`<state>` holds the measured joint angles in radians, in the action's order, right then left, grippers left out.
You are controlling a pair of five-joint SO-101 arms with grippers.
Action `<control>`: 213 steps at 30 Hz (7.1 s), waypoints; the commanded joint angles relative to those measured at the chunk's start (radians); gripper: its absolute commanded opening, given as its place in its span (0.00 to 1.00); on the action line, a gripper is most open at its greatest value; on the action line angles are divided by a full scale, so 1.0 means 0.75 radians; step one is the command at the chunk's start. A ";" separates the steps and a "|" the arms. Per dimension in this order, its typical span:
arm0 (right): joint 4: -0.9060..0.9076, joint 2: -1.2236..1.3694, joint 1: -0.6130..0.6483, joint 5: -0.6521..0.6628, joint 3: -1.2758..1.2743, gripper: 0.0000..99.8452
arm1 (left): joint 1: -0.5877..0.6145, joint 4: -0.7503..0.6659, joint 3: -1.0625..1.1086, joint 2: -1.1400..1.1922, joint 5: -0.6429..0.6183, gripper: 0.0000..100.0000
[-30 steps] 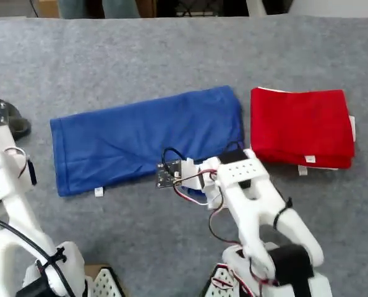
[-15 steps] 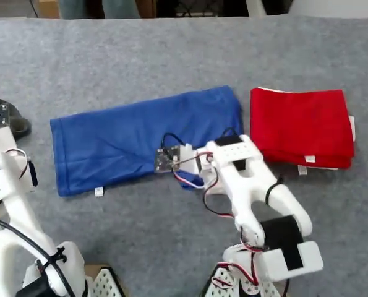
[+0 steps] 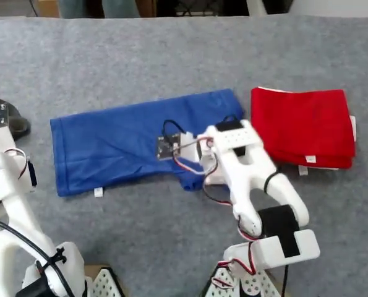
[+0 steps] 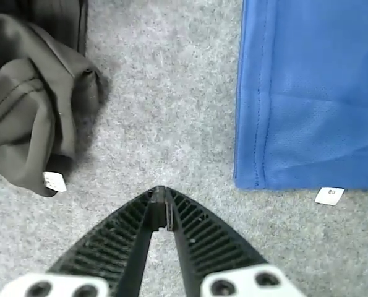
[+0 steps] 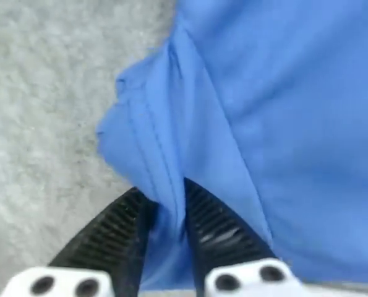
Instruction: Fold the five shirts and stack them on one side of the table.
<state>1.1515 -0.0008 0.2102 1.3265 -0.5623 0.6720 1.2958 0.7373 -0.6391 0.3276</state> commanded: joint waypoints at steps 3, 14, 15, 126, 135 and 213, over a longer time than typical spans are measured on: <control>0.141 -0.005 -0.014 0.010 0.277 0.01 | 0.015 -0.006 -0.075 -0.037 0.006 0.03; 0.139 0.363 -0.006 0.018 0.791 0.01 | 0.015 -0.006 -0.075 -0.037 0.006 0.03; 0.141 0.422 0.004 0.018 0.858 0.01 | 0.011 -0.006 -0.075 -0.037 0.006 0.03; 0.552 -0.247 -0.350 -0.712 0.690 0.01 | -0.911 0.419 -1.312 1.158 -0.419 0.03; 0.428 -0.247 -0.513 -0.702 0.690 0.01 | -1.141 0.356 -1.720 1.426 -0.597 0.03; -0.076 0.944 0.254 -1.017 1.466 0.01 | -0.328 0.164 -0.762 0.591 -0.350 0.03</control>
<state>1.1070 0.6498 0.4358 0.5715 0.3767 0.4173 1.4799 0.0652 -0.0836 0.0330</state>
